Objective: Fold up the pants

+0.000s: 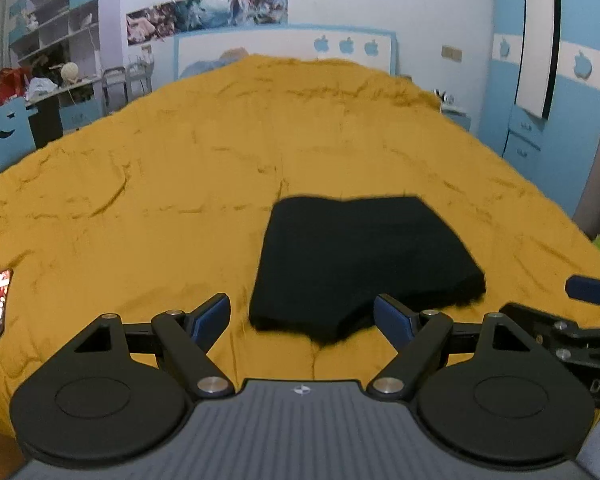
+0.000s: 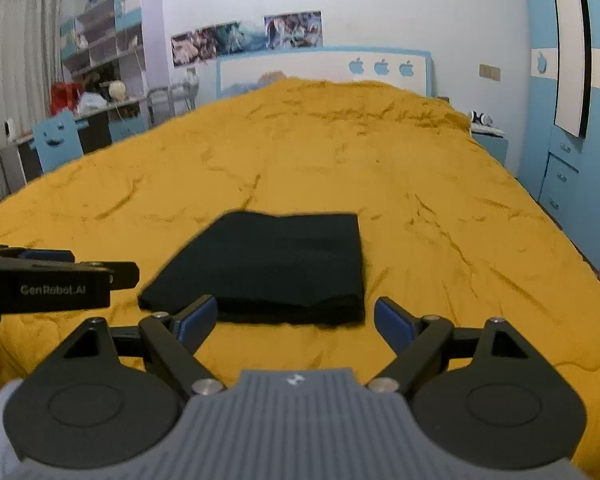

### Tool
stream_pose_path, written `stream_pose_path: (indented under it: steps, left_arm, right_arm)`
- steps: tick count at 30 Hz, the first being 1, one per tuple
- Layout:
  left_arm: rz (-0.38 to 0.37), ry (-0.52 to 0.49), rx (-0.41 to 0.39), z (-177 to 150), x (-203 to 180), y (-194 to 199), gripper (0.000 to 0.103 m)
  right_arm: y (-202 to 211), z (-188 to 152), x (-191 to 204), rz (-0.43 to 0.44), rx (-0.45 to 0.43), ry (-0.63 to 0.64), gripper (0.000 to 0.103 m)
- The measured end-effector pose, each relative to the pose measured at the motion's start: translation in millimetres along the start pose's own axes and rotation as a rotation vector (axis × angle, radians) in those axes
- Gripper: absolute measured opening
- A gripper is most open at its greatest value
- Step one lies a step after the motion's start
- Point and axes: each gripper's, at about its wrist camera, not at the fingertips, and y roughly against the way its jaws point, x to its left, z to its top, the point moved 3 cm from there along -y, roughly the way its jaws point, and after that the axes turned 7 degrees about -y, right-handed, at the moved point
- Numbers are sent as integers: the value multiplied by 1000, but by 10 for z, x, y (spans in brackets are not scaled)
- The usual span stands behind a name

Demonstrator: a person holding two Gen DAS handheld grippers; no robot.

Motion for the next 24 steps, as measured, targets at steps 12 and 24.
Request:
stream_pose_path:
  steps: [12, 24]
  left_arm:
    - [-1, -53, 42, -158, -127, -46, 95]
    - [6, -72, 31, -123, -128, -4, 95]
  right_arm:
    - [-223, -166, -75, -14, 62, -17, 82]
    - [-211, -169, -90, -3, 59, -28, 82]
